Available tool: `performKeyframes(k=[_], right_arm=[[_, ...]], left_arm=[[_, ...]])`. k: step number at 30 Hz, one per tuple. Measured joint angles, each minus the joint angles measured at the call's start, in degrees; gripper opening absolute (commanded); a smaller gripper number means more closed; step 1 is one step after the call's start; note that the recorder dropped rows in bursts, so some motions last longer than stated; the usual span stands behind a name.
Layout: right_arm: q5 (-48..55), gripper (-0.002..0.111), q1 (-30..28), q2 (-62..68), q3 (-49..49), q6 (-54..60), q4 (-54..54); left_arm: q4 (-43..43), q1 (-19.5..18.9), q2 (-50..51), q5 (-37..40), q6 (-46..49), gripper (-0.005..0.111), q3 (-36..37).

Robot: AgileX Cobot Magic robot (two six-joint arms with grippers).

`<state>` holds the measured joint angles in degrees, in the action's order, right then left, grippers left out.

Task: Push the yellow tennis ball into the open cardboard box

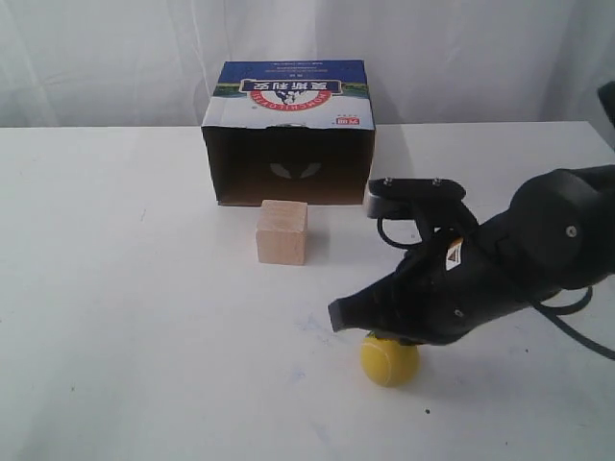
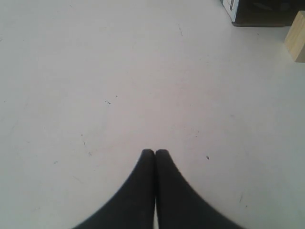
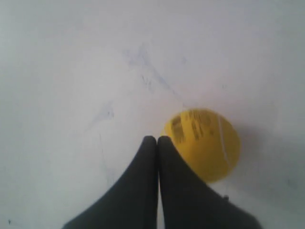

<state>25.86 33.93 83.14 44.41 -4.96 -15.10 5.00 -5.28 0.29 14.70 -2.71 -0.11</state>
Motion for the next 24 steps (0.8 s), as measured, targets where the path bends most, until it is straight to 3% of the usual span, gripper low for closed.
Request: performKeyframes(k=[7, 24], right_arm=[[8.0, 0.000, 1.7, -2.6, -0.5, -1.9, 0.0], [-10.2, 0.000, 2.0, 7.8, -2.2, -2.5, 0.4]], left_arm=[[0.0, 0.0, 0.0, 0.0, 0.0, 0.000, 0.0], [0.0, 0.0, 0.0, 0.0, 0.0, 0.000, 0.0]])
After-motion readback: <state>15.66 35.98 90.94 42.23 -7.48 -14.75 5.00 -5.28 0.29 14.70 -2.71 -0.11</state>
